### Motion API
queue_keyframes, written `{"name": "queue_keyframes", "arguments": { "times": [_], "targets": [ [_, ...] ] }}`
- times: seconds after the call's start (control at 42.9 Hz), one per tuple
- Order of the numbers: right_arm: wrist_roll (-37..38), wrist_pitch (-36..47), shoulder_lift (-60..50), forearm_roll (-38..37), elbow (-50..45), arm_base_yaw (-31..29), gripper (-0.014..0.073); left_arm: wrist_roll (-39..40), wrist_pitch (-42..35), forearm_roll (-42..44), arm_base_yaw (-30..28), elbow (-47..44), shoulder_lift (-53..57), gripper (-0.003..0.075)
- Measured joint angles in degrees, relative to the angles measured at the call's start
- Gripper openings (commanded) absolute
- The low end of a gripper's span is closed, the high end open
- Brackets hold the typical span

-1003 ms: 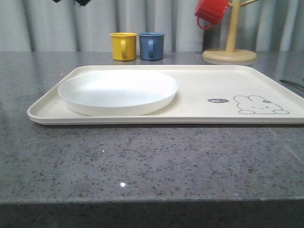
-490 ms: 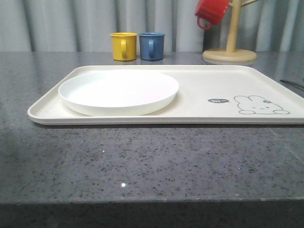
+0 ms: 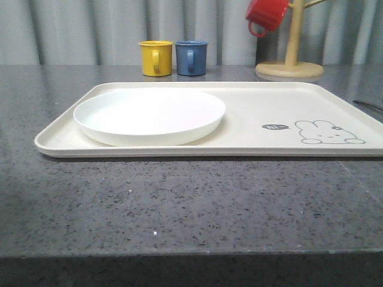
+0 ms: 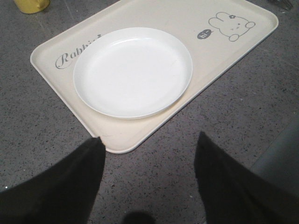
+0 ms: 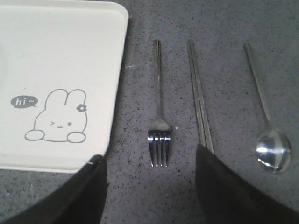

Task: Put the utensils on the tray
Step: 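Release the plate on the tray and raise the left gripper away, then grasp the silver fork beside the tray with the right gripper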

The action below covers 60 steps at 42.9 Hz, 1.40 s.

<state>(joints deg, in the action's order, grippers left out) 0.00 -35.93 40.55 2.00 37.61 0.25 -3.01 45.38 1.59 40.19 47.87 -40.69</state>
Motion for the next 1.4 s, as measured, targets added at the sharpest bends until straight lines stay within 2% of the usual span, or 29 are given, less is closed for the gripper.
{"name": "queue_keyframes", "arguments": {
  "times": [0.163,0.467,0.583,0.817,1.143,1.19,1.306,1.4],
  "targets": [
    [0.0,-2.18,6.94,-0.09,5.59,0.0,0.0447,0.0,0.0,0.0,0.0,0.0,0.0,0.0419],
    [0.0,-13.63,26.13,-0.56,18.84,0.0,0.0447,0.0,0.0,0.0,0.0,0.0,0.0,0.0419],
    [0.0,-14.36,32.39,-0.56,22.25,0.0,0.0431,0.0,0.0,0.0,0.0,0.0,0.0,0.0419],
    [0.0,-15.42,43.41,-0.56,28.35,0.0,0.0311,0.0,0.0,0.0,0.0,0.0,0.0,0.0419],
    [0.0,-15.65,53.36,-1.17,32.1,0.0,0.0302,0.09,0.0,0.0,0.0,0.0,0.0,0.0419],
    [0.0,-15.83,53.49,-1.21,32.37,0.0,0.0269,0.09,0.0,0.0,0.0,0.0,0.0,0.0419],
    [0.0,-16.08,53.64,-2.0,32.49,0.0,0.0091,0.09,0.0,0.0,0.0,0.0,0.0,0.0419],
    [0.0,-16.09,53.74,-2.3,32.49,-0.13,-0.0008,0.09,0.0,0.0,0.0,0.0,0.0,0.0419]
  ]
}}
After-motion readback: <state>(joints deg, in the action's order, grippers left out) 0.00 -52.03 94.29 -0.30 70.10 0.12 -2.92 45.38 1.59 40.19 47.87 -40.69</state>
